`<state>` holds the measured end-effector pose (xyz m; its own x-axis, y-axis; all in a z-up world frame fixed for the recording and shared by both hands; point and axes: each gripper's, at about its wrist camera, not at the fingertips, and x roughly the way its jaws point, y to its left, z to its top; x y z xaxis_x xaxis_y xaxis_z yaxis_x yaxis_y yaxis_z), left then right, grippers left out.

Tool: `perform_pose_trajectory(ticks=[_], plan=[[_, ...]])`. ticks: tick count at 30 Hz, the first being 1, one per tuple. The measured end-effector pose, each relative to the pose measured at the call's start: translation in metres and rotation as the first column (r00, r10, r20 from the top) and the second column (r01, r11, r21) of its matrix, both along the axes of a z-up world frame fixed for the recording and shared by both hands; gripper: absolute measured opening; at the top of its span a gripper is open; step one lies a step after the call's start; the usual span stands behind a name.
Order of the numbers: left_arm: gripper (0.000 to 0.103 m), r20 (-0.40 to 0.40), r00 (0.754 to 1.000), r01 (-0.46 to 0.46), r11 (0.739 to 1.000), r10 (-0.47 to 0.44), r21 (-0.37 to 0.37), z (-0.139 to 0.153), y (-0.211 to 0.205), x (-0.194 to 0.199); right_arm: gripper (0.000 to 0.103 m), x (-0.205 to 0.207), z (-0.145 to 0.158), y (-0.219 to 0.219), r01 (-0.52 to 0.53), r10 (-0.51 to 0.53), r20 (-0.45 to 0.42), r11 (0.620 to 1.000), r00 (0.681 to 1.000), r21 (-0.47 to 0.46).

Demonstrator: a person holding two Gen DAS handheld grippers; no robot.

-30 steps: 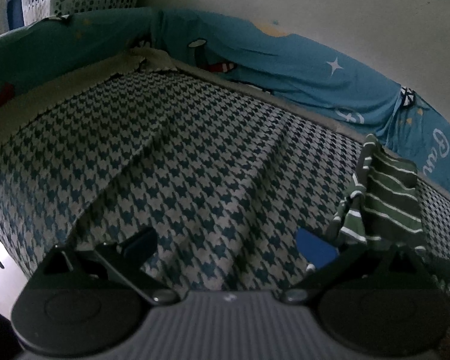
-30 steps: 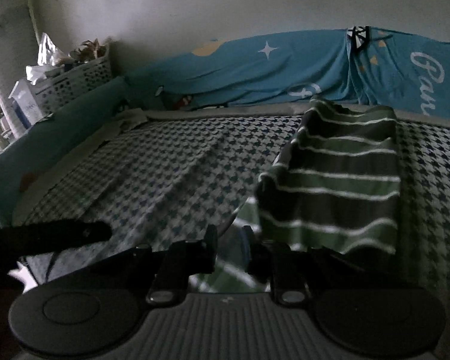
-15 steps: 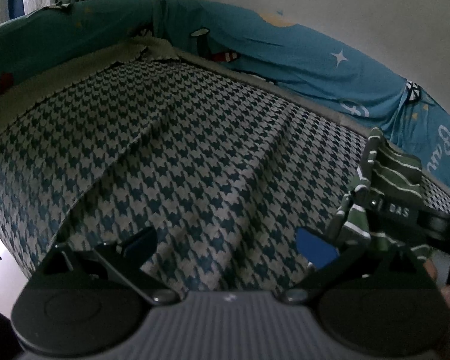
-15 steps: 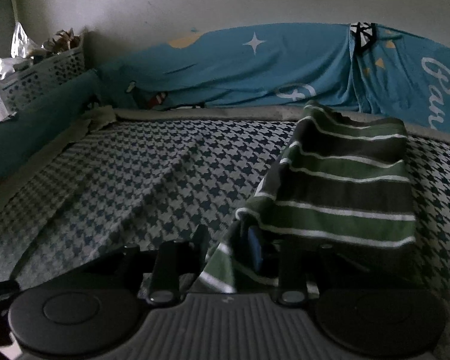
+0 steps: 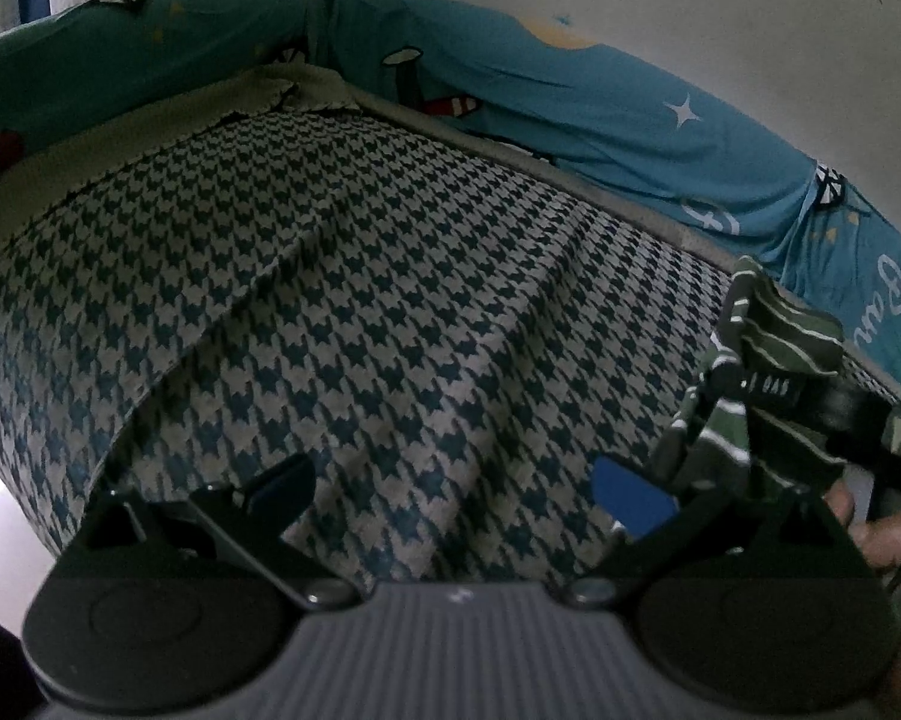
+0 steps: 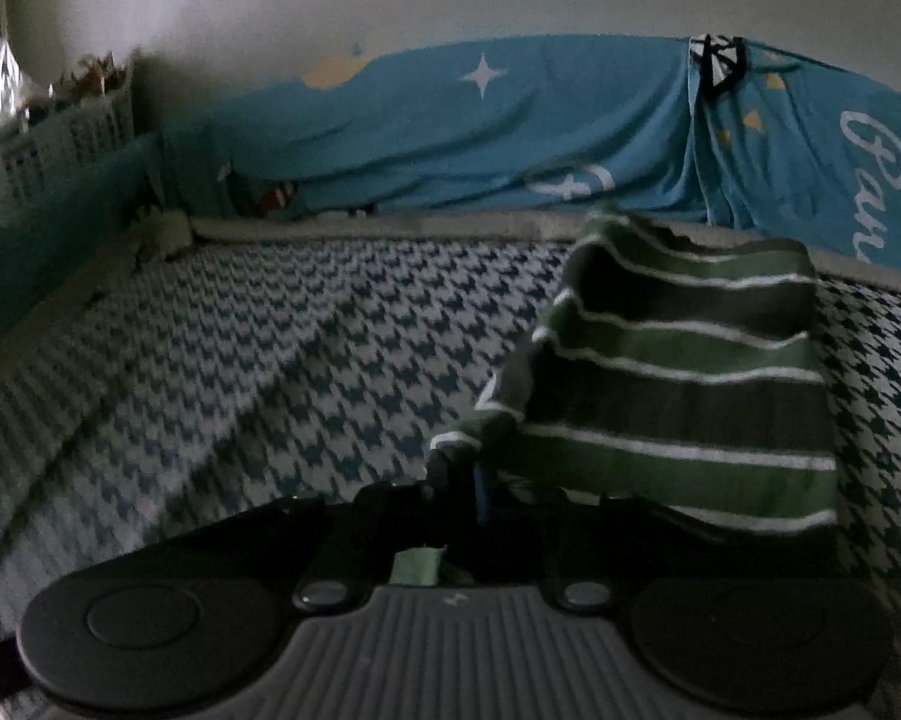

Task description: Fold clothes

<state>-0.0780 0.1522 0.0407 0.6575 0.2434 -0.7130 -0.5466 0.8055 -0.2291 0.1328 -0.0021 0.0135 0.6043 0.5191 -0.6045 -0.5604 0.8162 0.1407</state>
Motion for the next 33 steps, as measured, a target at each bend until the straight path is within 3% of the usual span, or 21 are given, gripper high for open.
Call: perform_pose_trajectory(ticks=[4,7,14,21,26,33], plan=[[0.103,-0.001,1.000,-0.007,1.000,0.007,0.001,0.001,0.000,0.001,0.009,0.009,0.007,0.003,0.009,-0.009,-0.006,0.998,1.000,0.070],[0.103,-0.004,1.000,0.001,1.000,-0.001,0.004,0.001,-0.003,0.002,0.010,0.016,0.003,0.011,0.008,-0.007,-0.014,0.998,1.000,0.069],[0.103,0.002,0.999,0.039,0.999,-0.039,0.025,0.002,-0.010,0.007,0.021,0.008,0.006,0.004,-0.014,0.015,-0.019,0.997,1.000,0.072],[0.103,-0.002,0.997,0.084,0.996,-0.083,0.032,-0.003,-0.018,0.008,0.023,-0.016,0.019,-0.032,-0.007,0.008,-0.013,0.997,1.000,0.081],[0.103,-0.001,0.993,0.121,0.992,-0.121,0.046,-0.006,-0.024,0.007,0.031,-0.038,0.018,-0.068,0.022,-0.020,-0.030,0.997,0.999,0.070],[0.103,-0.014,0.984,0.179,0.980,-0.178,0.087,-0.010,-0.037,0.007,0.032,-0.077,0.012,-0.116,0.078,-0.076,-0.054,0.996,0.996,0.039]])
